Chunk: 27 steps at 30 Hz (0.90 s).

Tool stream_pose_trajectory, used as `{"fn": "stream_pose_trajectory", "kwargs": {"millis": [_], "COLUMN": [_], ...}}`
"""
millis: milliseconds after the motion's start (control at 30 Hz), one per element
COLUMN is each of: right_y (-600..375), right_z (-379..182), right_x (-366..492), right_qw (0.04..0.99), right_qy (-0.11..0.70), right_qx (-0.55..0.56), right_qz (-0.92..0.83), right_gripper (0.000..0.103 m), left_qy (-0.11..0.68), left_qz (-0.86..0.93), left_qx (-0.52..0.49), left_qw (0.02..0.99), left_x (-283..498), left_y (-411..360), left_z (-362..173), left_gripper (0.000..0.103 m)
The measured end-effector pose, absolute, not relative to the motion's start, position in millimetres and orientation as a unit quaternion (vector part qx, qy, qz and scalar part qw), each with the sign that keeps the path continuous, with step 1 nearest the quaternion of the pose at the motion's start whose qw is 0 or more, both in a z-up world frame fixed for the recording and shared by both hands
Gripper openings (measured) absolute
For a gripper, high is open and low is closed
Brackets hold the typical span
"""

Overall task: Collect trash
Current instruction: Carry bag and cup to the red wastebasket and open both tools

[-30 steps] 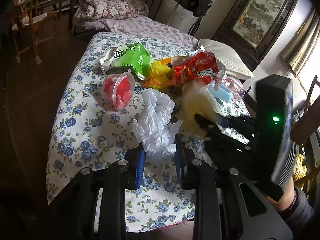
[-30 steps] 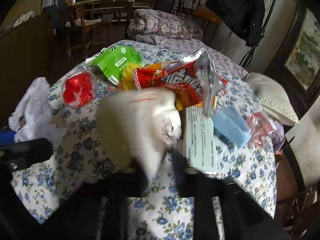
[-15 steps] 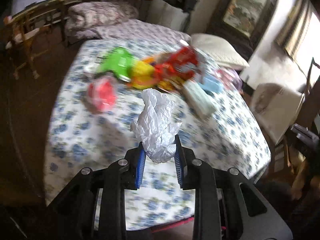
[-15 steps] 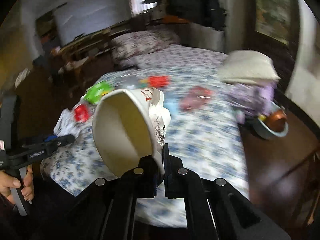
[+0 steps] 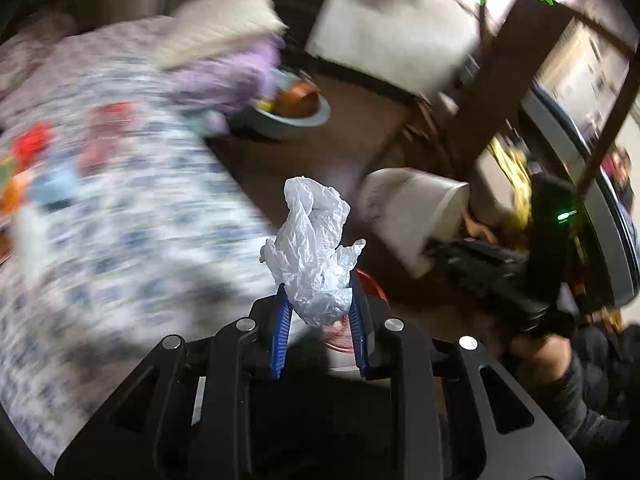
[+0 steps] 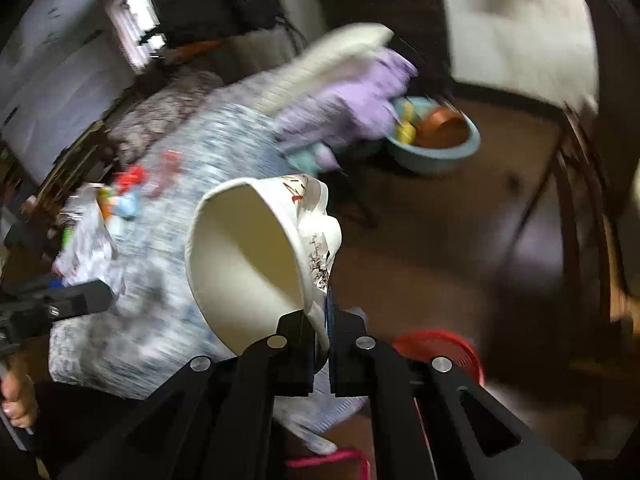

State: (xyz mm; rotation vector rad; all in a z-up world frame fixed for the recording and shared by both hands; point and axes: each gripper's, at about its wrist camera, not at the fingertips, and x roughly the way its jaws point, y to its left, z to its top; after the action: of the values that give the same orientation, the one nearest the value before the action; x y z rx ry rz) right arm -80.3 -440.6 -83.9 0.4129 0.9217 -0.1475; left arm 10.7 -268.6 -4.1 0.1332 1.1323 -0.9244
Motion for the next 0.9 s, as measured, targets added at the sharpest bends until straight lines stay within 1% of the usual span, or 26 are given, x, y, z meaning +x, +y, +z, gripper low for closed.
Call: {"fn": "stream_pose_trajectory", "kwargs": {"millis": [100,200,267,400,533,633,733,833,900], "right_y": [-468,-492,-505,-524,-533,-533,-532,-532,-528], "right_z": [-119,-161,-191,-245,-289,-316,-337,-353,-360], "right_x": [-95,-111,-119,-139,-150,-155,-155,-153,-148], "right_qw": [0.852,0.824,0.802,0.763,0.732,0.715,0.703,0.696,0.695], "right_qy": [0.466,0.494,0.512,0.535,0.553,0.563,0.57,0.573,0.575], "right_qx": [0.22,0.253,0.282,0.338,0.371,0.388,0.397,0.404,0.404], "right_qz": [-0.095,-0.113,-0.122,-0.134,-0.145,-0.146,-0.153,-0.153,-0.152], "right_gripper": [0.005,0.005,0.005,0.005,0.005,0.005,0.006,0.006,0.008], "left_qy": [0.545,0.602,0.63,0.707,0.761,0.777,0.792,0.78,0.779], "left_qz": [-0.445,-0.449,-0.443,-0.401,-0.346,-0.323,-0.298,-0.301,-0.295], "left_qx": [0.078,0.081,0.075,0.044,-0.005,-0.004,0.032,0.07,0.07], "left_qw": [0.706,0.655,0.634,0.581,0.549,0.54,0.532,0.543,0.549], "left_x": [4,3,5,6,9,5,8,18,25], "left_y": [-321,-376,-396,-442,-462,-467,-464,-469,-468], "left_z": [-23,-58,-78,-131,-174,-205,-230,-234,-237], "left_gripper": [0.027,0.027,0.027,0.027,0.028,0.028,0.028,0.029,0.029]}}
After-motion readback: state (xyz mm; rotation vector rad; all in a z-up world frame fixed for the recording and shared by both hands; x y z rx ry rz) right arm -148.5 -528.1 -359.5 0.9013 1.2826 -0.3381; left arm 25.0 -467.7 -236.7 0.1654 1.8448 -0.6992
